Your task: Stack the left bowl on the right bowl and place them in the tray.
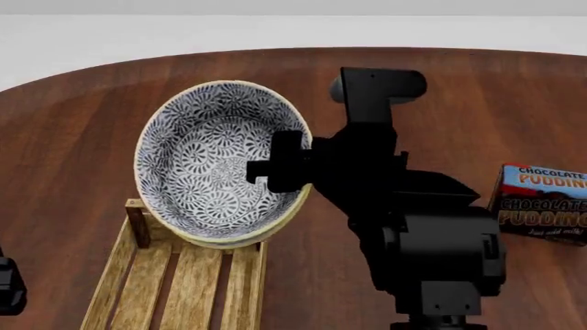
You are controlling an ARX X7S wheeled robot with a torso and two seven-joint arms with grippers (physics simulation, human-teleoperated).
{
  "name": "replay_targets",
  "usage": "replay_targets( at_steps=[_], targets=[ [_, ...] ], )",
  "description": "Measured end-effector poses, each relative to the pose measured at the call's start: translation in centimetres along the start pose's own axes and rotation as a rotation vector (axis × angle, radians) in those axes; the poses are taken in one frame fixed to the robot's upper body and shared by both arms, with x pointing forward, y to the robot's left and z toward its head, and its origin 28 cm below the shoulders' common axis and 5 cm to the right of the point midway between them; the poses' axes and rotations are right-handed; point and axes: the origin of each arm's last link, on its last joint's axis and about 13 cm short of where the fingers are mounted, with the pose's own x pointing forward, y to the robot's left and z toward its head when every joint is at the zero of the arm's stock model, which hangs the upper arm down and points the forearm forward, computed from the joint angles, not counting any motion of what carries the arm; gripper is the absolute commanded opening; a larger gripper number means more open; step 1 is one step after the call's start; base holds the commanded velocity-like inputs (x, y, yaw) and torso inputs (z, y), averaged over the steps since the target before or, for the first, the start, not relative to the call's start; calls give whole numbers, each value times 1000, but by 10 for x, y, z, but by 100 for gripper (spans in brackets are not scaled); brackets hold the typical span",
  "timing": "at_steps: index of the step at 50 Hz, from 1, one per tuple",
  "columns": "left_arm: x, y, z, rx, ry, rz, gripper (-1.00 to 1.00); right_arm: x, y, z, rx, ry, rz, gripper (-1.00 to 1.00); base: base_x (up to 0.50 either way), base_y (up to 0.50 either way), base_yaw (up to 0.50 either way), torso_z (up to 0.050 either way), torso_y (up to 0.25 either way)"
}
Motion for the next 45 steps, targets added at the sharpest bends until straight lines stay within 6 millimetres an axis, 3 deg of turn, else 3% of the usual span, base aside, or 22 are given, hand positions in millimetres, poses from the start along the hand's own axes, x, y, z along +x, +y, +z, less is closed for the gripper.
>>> replay_targets(
  at_steps=[27,45],
  targets=[
    [-6,9,-4,5,12,40,100,44,32,-32,-20,111,142,-100,0,0,0,0,1],
    [-9,13,-4,10,15,60,100,57,41,-62,-27,196,183,-100,0,0,0,0,1]
  ],
)
